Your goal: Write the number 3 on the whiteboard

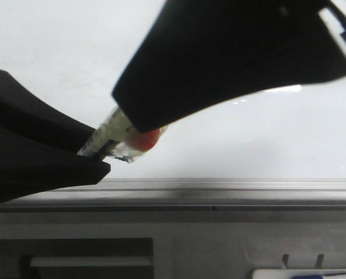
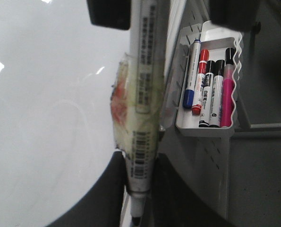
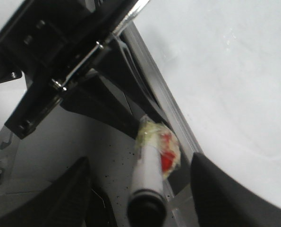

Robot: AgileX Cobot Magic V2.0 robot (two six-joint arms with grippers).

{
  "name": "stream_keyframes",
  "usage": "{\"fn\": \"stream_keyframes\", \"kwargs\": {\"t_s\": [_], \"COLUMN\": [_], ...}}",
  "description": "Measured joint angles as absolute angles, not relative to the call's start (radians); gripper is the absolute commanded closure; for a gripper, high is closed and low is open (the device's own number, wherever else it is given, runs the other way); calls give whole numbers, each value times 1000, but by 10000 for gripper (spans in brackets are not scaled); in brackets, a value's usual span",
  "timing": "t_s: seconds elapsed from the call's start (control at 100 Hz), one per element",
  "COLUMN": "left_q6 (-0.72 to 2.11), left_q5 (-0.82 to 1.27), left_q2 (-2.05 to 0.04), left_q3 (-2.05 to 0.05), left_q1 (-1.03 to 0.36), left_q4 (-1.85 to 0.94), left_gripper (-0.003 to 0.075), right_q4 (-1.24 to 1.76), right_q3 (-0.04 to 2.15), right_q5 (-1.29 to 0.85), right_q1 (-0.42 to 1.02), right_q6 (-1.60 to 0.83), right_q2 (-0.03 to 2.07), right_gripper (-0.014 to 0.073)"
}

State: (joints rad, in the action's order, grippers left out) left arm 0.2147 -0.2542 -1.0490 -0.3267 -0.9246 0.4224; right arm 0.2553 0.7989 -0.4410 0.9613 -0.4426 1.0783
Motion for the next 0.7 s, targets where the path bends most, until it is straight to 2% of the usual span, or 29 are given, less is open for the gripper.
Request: {"fn": "stream_keyframes", "kwargs": {"t_s": [0.18, 0.31, 0.38, 0.45, 0.59, 0.7], "left_q6": [215, 215, 215, 215, 215, 210], "left_q5": [-255, -249, -247, -247, -241, -238], "left_q2": [-1051, -1051, -1051, -1051, -1051, -1051], "left_q3": [-327, -327, -327, -327, -327, -327], "left_q1": [-925, -925, -925, -925, -929, -929], "left_q4": [422, 422, 424, 424, 430, 427], "left_gripper": [741, 741, 741, 741, 741, 740], "right_q4": [254, 252, 248, 246, 222, 205], "right_q3": [818, 820, 820, 820, 820, 820], "right_q5": [-428, -428, -427, -427, -420, -414], "right_q1": [989, 989, 989, 989, 989, 985], "right_q6": [-445, -445, -446, -446, -446, -448], "right_q2": [1123, 1138, 1138, 1138, 1138, 1138], "right_gripper": [200, 259, 319, 416, 665, 655]}}
